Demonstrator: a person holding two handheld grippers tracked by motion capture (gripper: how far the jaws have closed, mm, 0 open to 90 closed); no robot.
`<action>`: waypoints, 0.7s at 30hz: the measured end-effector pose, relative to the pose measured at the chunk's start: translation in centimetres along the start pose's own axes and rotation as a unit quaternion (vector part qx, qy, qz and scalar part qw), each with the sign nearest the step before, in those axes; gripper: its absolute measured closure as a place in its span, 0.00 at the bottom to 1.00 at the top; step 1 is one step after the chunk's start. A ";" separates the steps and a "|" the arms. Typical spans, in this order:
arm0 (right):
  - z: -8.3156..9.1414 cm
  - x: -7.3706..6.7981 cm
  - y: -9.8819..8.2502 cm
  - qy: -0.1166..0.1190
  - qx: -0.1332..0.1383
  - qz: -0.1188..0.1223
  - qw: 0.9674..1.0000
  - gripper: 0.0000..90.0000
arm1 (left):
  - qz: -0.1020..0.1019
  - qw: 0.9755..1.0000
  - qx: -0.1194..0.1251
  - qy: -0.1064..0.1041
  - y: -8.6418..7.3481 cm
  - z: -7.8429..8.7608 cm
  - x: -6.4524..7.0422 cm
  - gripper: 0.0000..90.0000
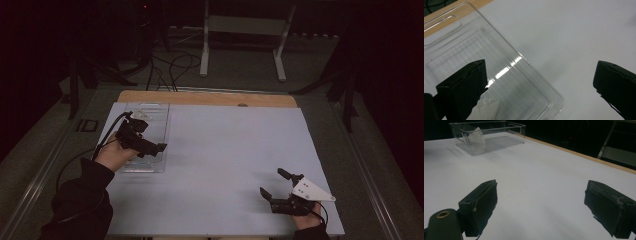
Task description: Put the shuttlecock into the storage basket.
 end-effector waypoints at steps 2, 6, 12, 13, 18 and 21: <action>0.0 0.0 0.0 0.001 -0.001 0.000 1.000 0.12 | -0.002 1.000 0.002 -0.007 0.2 -0.1 0.4 0.00; 0.0 0.0 0.0 0.001 0.000 0.000 1.000 0.12 | -0.017 1.000 0.003 -0.014 0.7 -0.3 1.1 0.00; 0.0 0.0 0.0 0.002 -0.001 0.000 1.000 0.12 | -0.028 0.999 0.007 -0.032 1.5 -1.1 2.2 0.00; 0.0 0.0 0.0 0.002 0.000 0.001 1.000 0.12 | -0.032 0.999 0.011 -0.032 1.6 -1.3 2.4 0.00; 0.0 0.0 0.0 0.002 0.001 -0.002 1.000 0.12 | -0.049 0.997 0.020 -0.051 1.8 -2.2 3.3 0.00; 0.0 0.0 0.0 0.003 0.001 -0.002 1.000 0.12 | -0.055 0.996 0.022 -0.059 1.8 -2.6 3.7 0.00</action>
Point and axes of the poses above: each handheld gripper's, and its own axes: z roughly backward along the jaws, y roughly out of its top, x roughly to its right, the point moved 1 cm from there along -z, roughly forward along the jaws, and after that the axes turned 8 degrees about -x, right-handed, at the moved point
